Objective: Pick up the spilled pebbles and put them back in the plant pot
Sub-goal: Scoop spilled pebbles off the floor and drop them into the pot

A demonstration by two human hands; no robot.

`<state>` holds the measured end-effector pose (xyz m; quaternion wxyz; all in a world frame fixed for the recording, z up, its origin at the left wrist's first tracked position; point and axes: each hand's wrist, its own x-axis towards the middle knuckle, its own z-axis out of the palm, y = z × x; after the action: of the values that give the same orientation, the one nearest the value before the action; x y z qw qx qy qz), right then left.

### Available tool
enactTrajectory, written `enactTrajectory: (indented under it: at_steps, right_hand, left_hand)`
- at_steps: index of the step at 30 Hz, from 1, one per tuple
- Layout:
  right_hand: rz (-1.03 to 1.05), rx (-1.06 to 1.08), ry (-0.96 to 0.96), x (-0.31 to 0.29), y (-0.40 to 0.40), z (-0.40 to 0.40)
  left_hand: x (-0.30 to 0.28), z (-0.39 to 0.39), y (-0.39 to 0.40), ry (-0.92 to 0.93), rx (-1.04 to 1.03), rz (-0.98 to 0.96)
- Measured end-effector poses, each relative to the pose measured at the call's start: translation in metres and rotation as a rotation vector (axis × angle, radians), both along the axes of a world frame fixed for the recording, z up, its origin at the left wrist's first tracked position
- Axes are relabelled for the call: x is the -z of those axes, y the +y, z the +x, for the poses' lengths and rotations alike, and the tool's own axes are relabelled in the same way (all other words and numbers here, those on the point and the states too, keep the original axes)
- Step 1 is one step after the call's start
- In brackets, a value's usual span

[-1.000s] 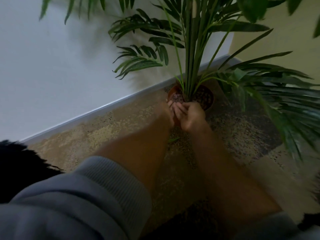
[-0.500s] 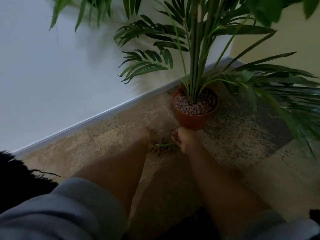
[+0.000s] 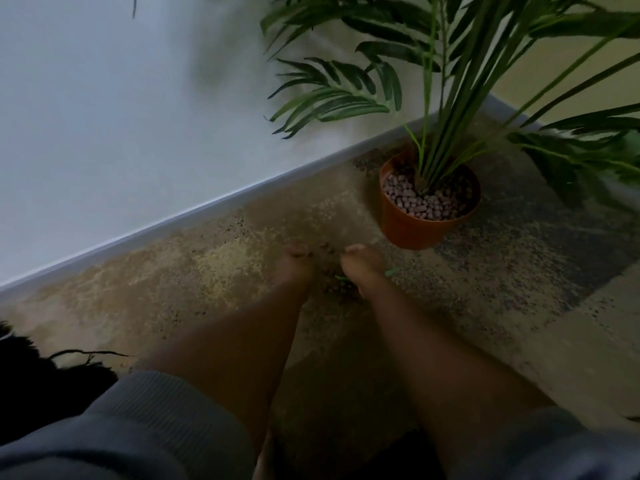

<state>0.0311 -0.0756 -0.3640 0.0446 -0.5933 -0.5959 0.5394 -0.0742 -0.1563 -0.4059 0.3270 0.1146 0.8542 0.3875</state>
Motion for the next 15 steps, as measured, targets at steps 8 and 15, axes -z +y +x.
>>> enactTrajectory:
  at_steps: [8, 15]
  right_hand:
    - [0.343, -0.36, -0.252, 0.04, 0.03, -0.035]
    - [0.488, -0.629, -0.282, 0.069, 0.052, -0.06]
  left_hand:
    - [0.026, -0.02, 0.026, 0.221, 0.326, -0.145]
    - [0.045, -0.034, 0.041, 0.251, 0.384, -0.109]
